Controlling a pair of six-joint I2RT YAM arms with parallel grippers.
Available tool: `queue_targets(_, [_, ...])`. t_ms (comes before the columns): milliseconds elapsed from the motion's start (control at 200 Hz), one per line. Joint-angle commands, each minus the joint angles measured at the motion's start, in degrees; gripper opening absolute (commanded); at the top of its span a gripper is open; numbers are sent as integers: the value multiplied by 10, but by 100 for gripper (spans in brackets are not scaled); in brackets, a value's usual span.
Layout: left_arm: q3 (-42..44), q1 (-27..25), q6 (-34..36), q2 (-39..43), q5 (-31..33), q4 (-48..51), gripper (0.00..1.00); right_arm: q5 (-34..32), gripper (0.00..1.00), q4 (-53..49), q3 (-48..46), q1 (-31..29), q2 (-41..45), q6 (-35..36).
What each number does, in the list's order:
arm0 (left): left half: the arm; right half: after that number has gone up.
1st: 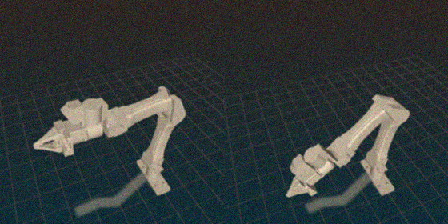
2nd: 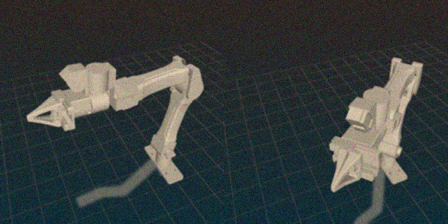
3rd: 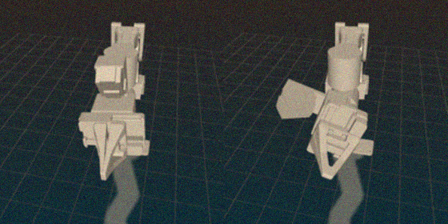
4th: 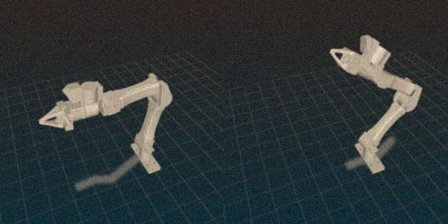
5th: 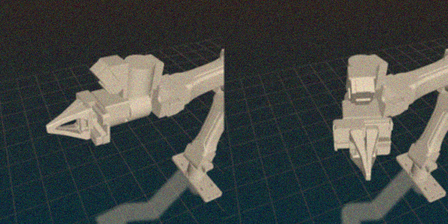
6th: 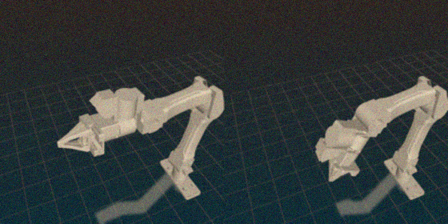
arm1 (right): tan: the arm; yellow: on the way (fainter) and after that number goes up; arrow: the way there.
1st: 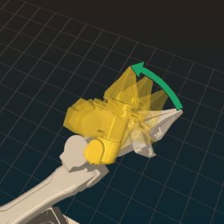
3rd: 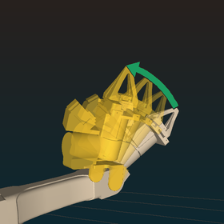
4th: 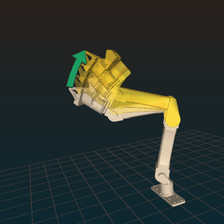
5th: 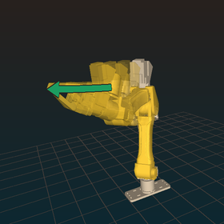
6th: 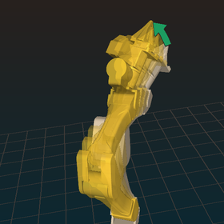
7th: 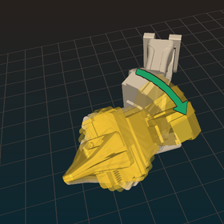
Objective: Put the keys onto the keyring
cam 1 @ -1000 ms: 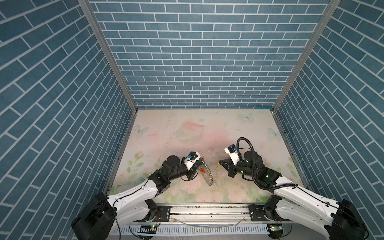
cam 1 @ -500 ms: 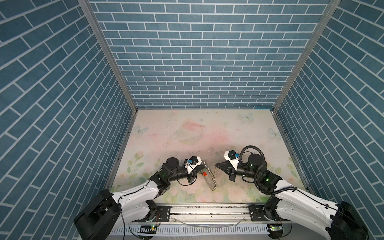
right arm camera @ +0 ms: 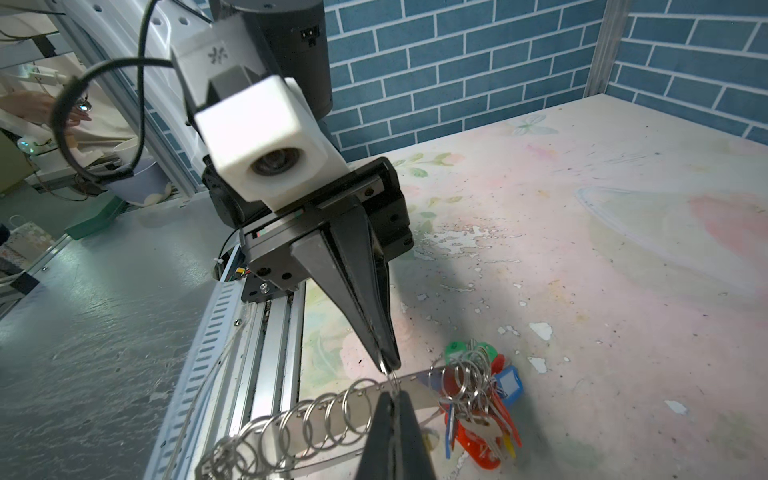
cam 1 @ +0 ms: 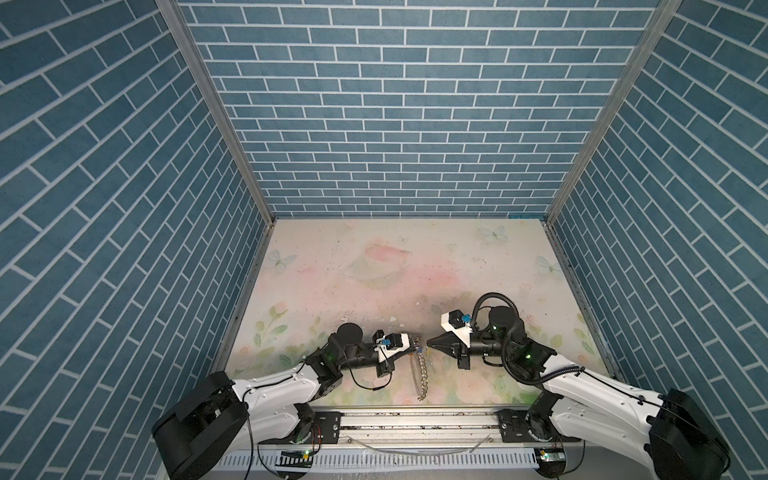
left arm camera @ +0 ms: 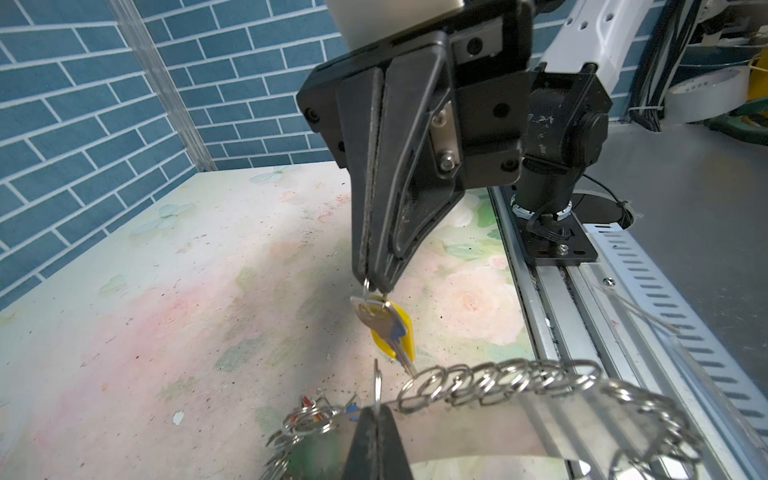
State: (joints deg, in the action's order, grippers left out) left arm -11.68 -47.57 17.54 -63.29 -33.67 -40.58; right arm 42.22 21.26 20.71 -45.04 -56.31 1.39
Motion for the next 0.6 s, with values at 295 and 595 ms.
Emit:
queue_targets(295, [-7,-14,38,4,15,-12,0,55,0,4,2,-6,-31,30])
queue_targets(595, [-11,-14,28,-7,-14,-14,0,30,0,40,3,-20,-53,36])
